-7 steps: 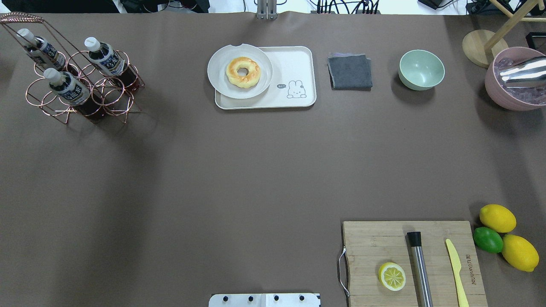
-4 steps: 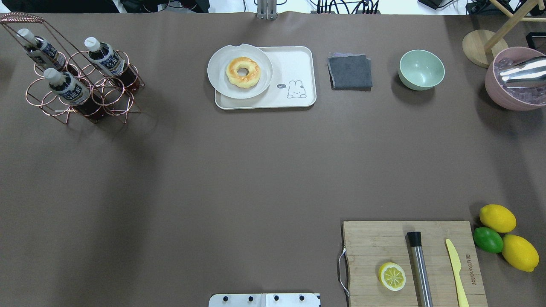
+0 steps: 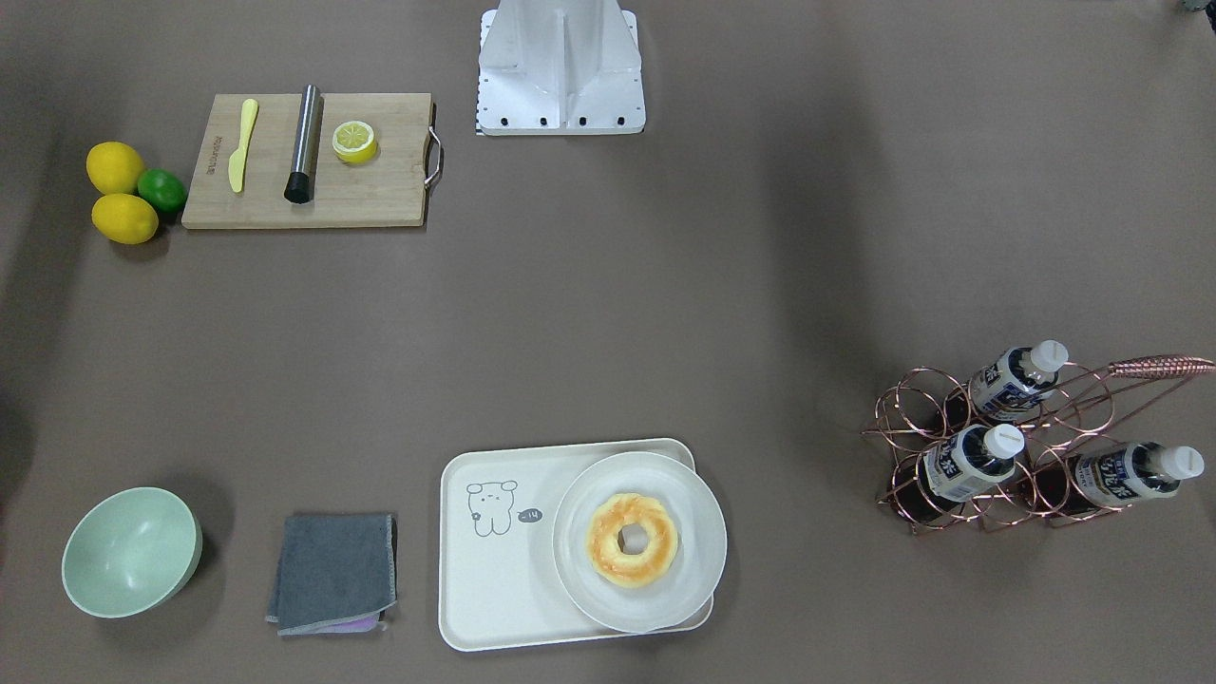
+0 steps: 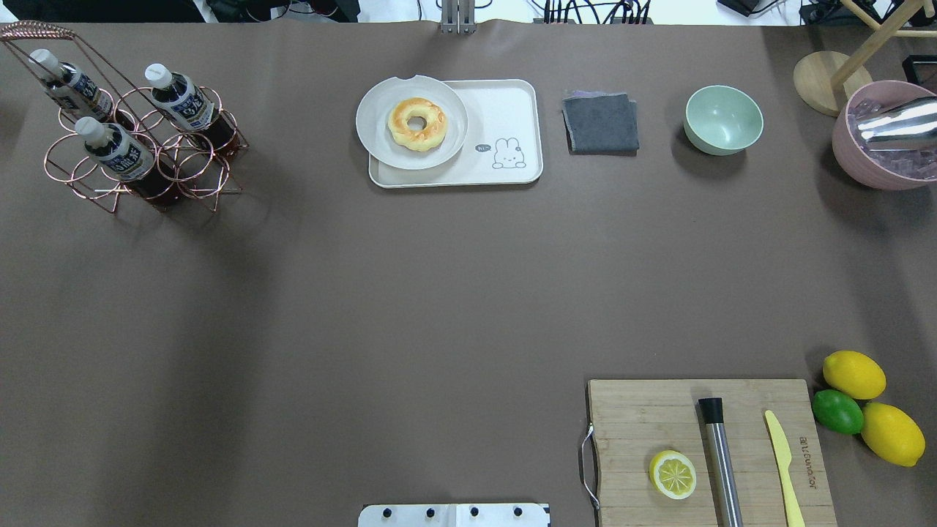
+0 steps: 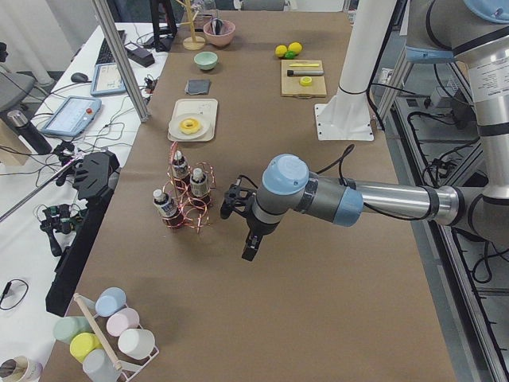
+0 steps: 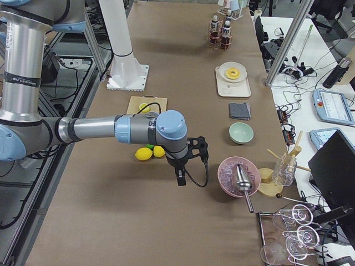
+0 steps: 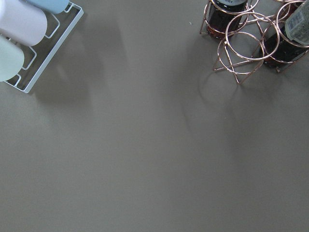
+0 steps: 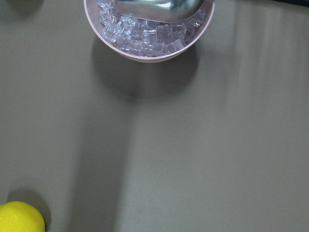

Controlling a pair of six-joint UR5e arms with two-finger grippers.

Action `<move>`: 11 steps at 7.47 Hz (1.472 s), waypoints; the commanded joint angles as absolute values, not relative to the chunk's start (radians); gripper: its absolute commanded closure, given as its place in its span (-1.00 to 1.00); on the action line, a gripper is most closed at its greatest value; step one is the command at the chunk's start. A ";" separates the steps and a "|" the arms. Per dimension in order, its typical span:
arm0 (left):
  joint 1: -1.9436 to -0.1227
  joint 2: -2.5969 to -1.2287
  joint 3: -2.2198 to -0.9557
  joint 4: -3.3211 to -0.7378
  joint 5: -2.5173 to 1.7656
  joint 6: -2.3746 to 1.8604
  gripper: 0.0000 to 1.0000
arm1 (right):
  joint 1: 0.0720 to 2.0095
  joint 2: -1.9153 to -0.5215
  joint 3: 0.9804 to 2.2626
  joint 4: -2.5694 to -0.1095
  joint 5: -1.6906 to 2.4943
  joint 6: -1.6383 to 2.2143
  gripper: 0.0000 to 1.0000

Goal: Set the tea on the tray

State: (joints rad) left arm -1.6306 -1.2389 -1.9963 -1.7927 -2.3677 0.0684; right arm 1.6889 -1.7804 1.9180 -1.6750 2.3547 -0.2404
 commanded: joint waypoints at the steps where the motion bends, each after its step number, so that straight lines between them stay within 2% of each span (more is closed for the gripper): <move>1: -1.628 -1.220 -1.996 -1.842 -2.400 0.037 -0.95 | 1.689 -1.770 1.919 -1.674 2.356 -0.239 -1.00; 11: -1.598 -1.183 -1.996 -1.947 -2.436 -0.028 -0.95 | 1.689 -1.778 1.908 -1.675 2.356 -0.238 -1.00</move>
State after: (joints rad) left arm -1.5985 -1.1841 -1.9917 -1.9444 -2.4344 -0.0261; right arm 1.6889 -1.7765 1.9111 -1.6748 2.3554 -0.2386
